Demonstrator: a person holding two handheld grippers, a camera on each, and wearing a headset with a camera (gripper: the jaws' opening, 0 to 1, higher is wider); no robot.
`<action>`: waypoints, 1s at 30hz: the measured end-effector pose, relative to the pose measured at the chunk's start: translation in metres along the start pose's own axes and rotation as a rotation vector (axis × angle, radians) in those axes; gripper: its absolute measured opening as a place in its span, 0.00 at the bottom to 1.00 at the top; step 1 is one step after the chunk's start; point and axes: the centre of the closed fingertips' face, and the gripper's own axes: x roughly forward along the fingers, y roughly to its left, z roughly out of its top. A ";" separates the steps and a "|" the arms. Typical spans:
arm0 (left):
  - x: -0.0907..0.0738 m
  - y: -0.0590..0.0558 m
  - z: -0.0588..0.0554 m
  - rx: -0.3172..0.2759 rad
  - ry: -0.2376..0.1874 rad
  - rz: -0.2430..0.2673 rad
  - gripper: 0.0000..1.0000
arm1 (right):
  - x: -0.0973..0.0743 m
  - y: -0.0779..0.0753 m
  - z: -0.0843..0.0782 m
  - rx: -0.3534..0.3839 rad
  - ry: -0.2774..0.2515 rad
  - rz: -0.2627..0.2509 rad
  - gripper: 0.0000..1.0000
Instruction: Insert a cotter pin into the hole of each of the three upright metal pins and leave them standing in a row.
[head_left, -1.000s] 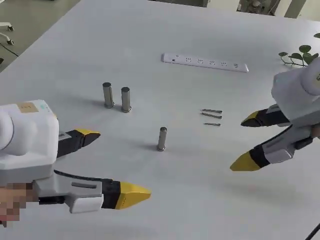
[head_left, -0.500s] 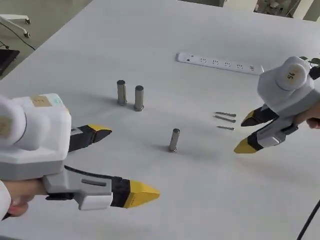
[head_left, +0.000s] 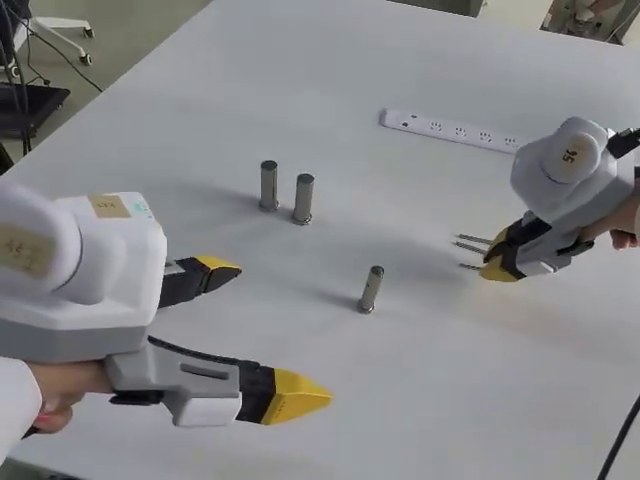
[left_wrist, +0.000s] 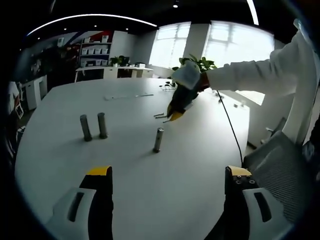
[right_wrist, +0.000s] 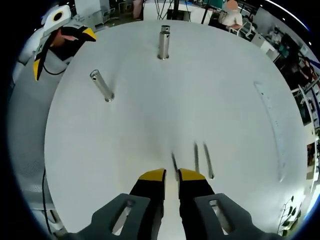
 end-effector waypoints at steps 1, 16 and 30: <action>-0.001 0.000 0.000 -0.005 -0.003 0.001 0.92 | 0.001 0.000 0.000 -0.004 0.006 0.003 0.02; -0.003 -0.001 -0.005 -0.035 -0.006 0.004 0.90 | 0.008 -0.006 -0.006 -0.074 0.092 0.016 0.00; -0.007 0.002 -0.002 -0.041 -0.023 0.007 0.83 | 0.007 -0.004 -0.006 -0.093 0.085 -0.005 0.00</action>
